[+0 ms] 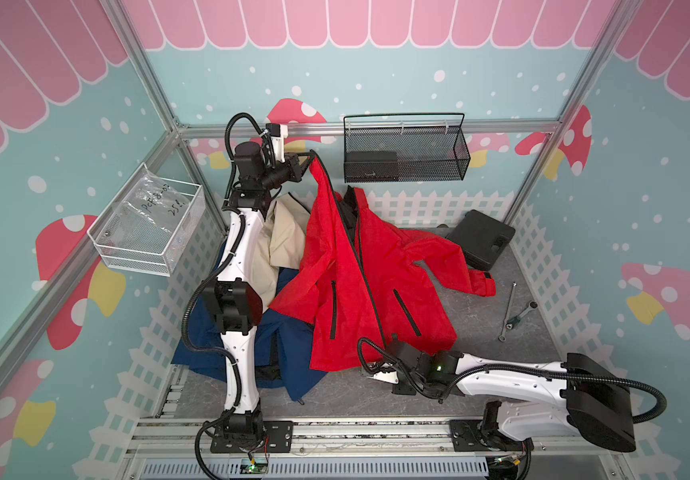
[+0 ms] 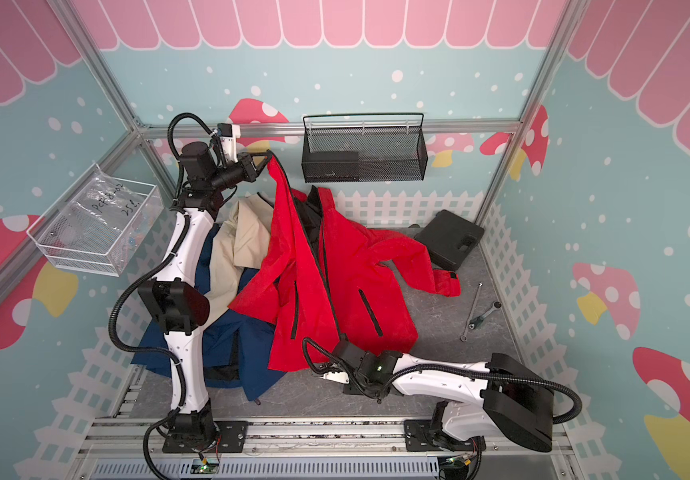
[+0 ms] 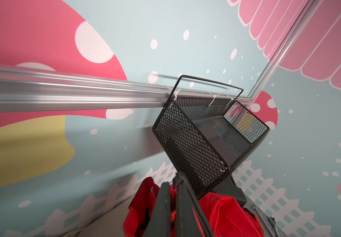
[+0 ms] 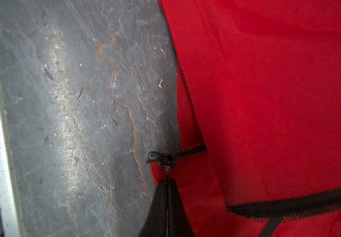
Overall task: Unzip the jacket
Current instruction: Unzip the zipper on the jacket.
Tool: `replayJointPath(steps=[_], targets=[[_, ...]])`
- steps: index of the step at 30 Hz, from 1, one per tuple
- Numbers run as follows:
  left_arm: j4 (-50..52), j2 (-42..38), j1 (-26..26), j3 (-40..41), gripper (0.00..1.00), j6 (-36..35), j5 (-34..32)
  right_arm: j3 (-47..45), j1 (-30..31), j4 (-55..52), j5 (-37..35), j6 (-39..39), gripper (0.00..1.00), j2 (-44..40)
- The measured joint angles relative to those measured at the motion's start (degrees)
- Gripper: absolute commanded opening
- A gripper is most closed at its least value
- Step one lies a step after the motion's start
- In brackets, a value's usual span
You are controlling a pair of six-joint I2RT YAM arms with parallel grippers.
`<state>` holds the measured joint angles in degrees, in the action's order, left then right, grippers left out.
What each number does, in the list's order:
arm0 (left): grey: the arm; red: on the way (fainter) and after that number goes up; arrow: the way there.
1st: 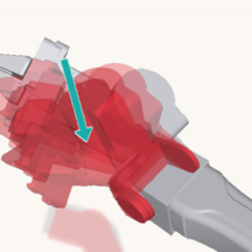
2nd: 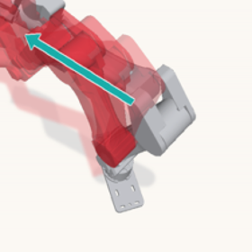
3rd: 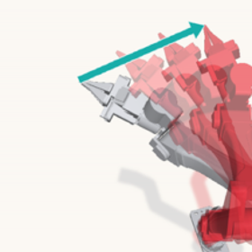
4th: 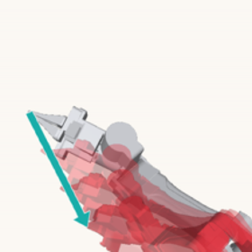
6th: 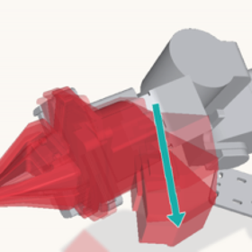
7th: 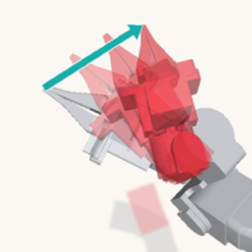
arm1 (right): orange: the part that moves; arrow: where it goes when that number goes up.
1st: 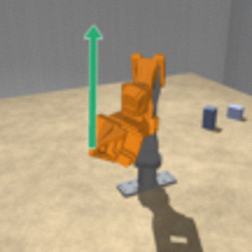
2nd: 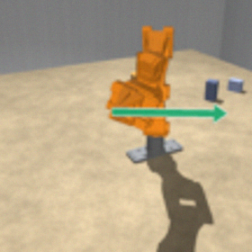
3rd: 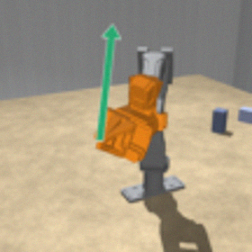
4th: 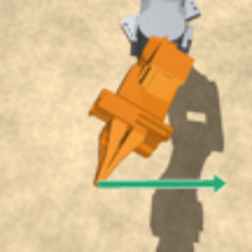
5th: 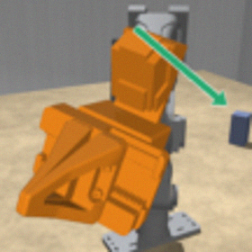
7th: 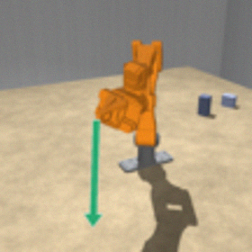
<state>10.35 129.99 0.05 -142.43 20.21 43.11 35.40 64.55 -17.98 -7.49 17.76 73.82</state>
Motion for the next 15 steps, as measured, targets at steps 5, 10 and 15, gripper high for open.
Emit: replayJointPath(steps=[5,10,15], targets=[[-0.09,0.00,-1.05,0.09,0.00,0.44,0.72,-0.15,-0.04,0.04,-0.46,-1.16,0.13,-0.74],[-2.58,-1.20,-1.03,5.18,0.34,1.42,1.99,-0.15,-2.14,2.54,-0.20,-3.69,0.60,-3.78],[0.57,-5.86,-1.05,13.44,0.62,0.55,1.09,0.07,-11.87,8.52,6.19,-7.19,0.65,-9.79]])
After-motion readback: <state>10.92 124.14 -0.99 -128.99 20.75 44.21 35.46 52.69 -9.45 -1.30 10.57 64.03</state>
